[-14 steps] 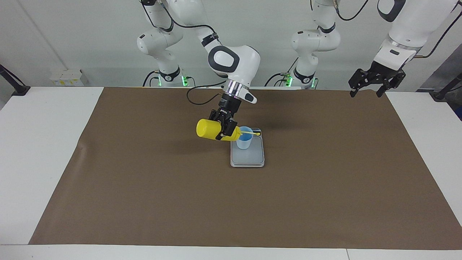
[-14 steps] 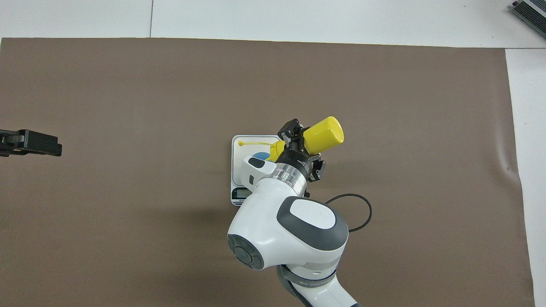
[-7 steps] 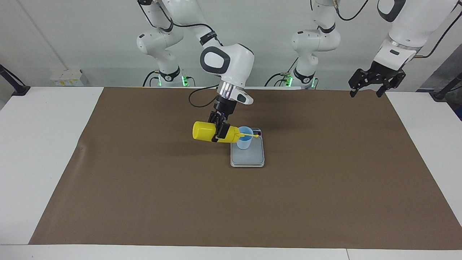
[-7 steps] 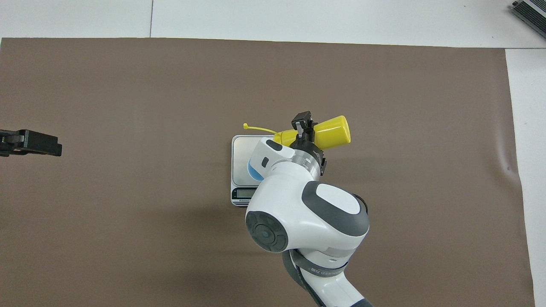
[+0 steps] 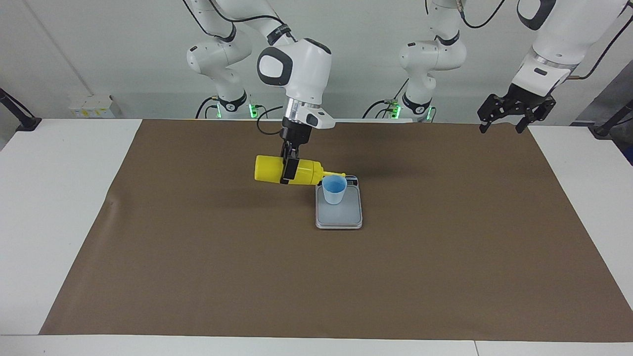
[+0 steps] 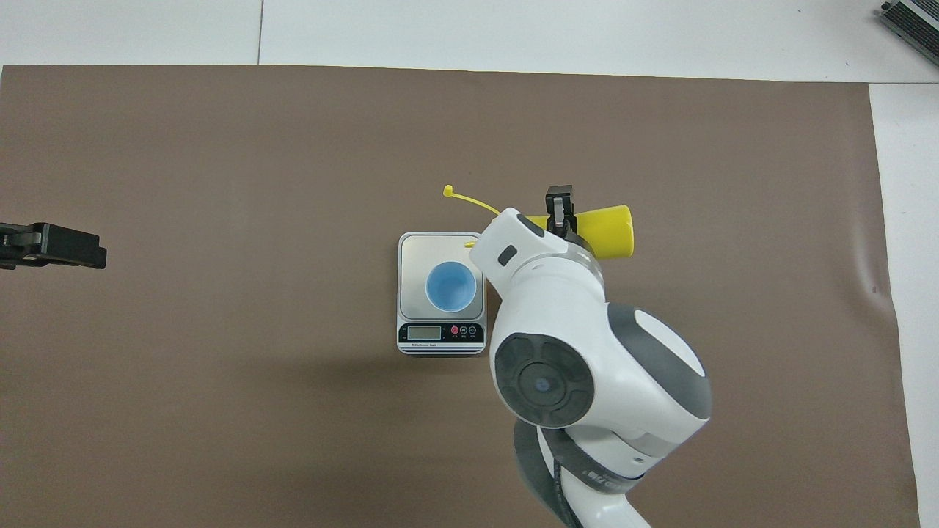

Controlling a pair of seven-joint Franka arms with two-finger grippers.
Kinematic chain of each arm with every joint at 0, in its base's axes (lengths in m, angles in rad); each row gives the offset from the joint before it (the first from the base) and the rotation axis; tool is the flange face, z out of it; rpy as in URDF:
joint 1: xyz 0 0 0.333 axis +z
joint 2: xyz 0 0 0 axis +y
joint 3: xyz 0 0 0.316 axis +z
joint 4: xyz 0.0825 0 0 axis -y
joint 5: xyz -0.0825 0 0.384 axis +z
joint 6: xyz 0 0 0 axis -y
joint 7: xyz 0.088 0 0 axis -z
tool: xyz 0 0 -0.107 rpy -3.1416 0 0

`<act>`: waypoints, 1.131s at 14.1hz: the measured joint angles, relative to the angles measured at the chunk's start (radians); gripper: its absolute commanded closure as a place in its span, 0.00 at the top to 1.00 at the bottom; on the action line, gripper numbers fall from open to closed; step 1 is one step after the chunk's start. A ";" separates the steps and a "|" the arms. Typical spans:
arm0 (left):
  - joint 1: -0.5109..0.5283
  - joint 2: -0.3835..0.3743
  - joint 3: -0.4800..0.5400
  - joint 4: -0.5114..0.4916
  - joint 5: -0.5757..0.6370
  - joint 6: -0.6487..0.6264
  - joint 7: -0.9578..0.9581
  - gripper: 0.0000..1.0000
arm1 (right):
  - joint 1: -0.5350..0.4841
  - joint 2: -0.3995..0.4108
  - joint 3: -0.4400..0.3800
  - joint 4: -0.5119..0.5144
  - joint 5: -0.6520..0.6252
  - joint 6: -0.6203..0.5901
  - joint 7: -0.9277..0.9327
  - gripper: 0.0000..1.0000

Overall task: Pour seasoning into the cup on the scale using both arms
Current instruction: 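Turn the bottle upright and carry it back with the right gripper, then lower the yellow bottle onto the table with the right gripper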

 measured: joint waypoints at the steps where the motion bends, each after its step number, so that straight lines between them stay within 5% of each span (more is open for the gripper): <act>1: 0.000 0.000 0.000 0.000 0.000 0.000 0.000 1.00 | -0.034 -0.028 -0.001 -0.008 0.070 0.000 -0.053 0.00; 5: 0.000 0.000 0.000 0.000 0.000 0.000 0.000 1.00 | -0.182 -0.111 -0.005 -0.031 0.396 0.001 -0.303 0.00; 16: 0.000 0.000 0.000 0.000 0.000 0.000 0.000 1.00 | -0.615 -0.119 -0.012 -0.184 1.342 -0.024 -1.058 0.00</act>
